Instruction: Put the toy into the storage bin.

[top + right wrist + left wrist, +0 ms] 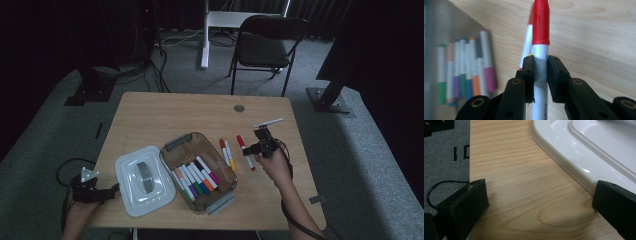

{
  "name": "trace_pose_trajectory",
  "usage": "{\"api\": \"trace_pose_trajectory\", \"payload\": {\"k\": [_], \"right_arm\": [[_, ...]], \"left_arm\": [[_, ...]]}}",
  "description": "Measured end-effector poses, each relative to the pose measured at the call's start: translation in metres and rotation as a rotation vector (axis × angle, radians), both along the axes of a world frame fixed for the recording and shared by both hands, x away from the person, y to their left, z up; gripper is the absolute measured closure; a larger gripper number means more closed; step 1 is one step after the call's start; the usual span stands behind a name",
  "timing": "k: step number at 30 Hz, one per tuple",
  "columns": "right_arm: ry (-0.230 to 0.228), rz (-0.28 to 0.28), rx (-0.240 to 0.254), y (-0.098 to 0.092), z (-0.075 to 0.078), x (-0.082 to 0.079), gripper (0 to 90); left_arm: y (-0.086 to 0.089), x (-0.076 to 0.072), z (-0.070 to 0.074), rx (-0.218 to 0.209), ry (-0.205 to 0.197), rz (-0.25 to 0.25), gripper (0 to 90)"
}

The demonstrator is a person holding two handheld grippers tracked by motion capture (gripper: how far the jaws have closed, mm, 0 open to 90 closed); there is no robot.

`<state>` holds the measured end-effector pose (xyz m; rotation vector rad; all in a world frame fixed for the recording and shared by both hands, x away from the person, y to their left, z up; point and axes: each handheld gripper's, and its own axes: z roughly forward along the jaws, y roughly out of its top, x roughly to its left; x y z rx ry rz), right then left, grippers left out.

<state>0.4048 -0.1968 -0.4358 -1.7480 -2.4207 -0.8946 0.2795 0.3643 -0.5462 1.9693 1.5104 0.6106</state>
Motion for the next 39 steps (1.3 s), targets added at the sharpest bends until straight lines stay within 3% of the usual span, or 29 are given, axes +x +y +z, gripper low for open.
{"api": "trace_pose_trajectory", "payload": {"k": [9, 12, 17, 22, 25, 28, 39], "right_arm": [[-0.064, 0.064, 0.045, 0.015, 0.04, -0.009, 76.7], [-0.088, 0.096, 0.041, 0.025, 0.053, -0.015, 76.7], [-0.122, 0.146, 0.082, 0.043, 0.07, -0.02, 76.7], [-0.11, 0.192, 0.141, 0.058, 0.076, -0.022, 76.7], [-0.112, 0.204, 0.136, 0.066, 0.077, -0.024, 76.7], [-0.109, 0.231, 0.167, 0.078, 0.077, -0.026, 76.8], [-0.062, 0.316, 0.156, 0.119, 0.061, -0.035, 76.8]], "left_arm": [[0.0, 0.0, 0.0, 0.0, 0.0, 0.0, 0.6], [0.0, 0.0, 0.0, 0.002, 0.0, -0.001, 0.6], [0.0, 0.0, 0.0, 0.001, -0.001, 0.0, 0.6], [0.0, 0.0, 0.0, 0.0, -0.001, 0.0, 0.6], [0.0, 0.0, 0.0, 0.0, -0.001, 0.0, 0.6], [0.0, 0.0, 0.0, 0.0, -0.001, 0.0, 0.6], [0.0, 0.0, 0.0, 0.0, -0.001, 0.0, 0.6]]}}
